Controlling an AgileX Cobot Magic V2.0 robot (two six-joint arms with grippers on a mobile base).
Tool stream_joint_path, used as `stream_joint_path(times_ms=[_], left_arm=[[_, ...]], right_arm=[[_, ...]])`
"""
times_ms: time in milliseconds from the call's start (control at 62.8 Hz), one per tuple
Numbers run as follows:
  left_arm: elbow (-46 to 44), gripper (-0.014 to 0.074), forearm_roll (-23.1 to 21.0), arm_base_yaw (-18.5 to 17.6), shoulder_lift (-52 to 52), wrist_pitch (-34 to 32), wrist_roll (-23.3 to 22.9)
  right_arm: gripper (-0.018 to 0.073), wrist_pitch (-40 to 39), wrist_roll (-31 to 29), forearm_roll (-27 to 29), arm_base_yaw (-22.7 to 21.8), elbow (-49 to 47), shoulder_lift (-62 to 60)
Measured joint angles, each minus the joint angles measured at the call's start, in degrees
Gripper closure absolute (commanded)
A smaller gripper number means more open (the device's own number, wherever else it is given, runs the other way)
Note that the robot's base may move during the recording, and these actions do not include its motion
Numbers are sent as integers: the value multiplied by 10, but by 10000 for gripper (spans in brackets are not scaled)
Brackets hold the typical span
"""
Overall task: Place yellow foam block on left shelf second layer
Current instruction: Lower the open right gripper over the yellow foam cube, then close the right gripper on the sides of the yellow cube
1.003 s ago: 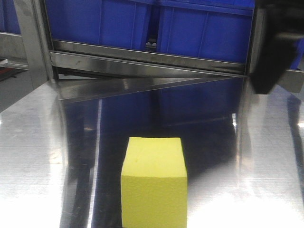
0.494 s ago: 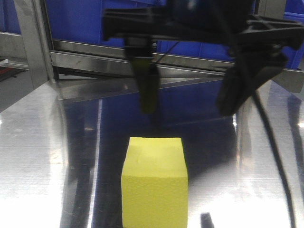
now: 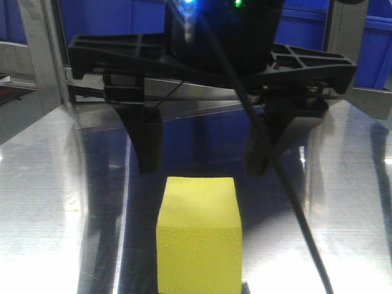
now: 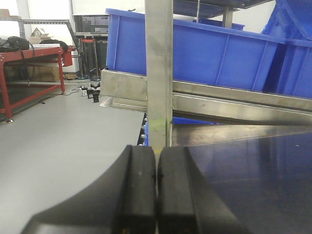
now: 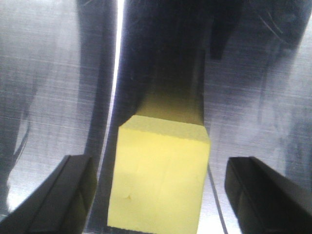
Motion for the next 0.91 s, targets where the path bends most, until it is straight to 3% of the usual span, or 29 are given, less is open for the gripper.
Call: stream_joint_path(times_ms=[908], left_arm=[[0,472,0,0,0,0,0]], right_arm=[[-73,-7,9,3,0,1,57]])
